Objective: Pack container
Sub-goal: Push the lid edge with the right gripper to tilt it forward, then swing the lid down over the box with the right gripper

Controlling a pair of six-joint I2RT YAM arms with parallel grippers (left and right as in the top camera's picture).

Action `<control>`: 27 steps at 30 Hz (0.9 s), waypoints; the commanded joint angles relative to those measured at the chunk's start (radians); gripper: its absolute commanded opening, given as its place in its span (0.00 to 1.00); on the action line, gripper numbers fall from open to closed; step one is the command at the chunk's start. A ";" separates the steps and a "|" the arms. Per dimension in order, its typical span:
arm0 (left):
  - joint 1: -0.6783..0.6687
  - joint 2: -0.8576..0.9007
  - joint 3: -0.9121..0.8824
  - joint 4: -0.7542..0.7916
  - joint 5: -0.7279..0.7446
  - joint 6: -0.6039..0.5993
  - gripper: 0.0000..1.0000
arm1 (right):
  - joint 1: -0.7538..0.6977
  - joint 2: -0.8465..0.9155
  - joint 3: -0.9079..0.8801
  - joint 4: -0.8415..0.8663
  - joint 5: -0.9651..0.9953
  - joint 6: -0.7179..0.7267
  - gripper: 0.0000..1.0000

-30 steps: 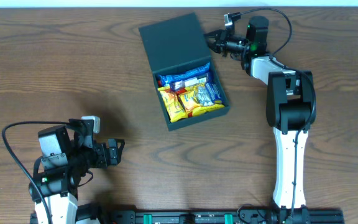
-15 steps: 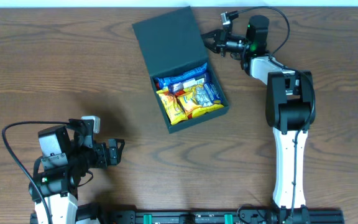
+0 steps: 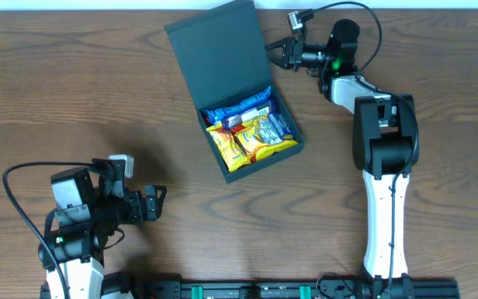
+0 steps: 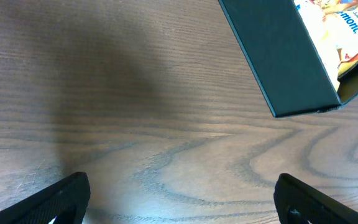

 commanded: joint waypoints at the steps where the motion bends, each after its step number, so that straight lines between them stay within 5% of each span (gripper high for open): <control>1: -0.005 0.000 -0.001 -0.002 -0.004 -0.005 0.95 | 0.013 0.002 0.006 0.028 -0.066 0.032 0.01; 20: -0.005 0.000 -0.001 -0.002 -0.004 -0.005 0.95 | 0.011 0.002 0.006 0.360 -0.210 0.243 0.01; 27: -0.005 0.000 -0.001 -0.002 -0.004 -0.004 0.95 | 0.010 0.002 0.006 0.595 -0.211 0.436 0.02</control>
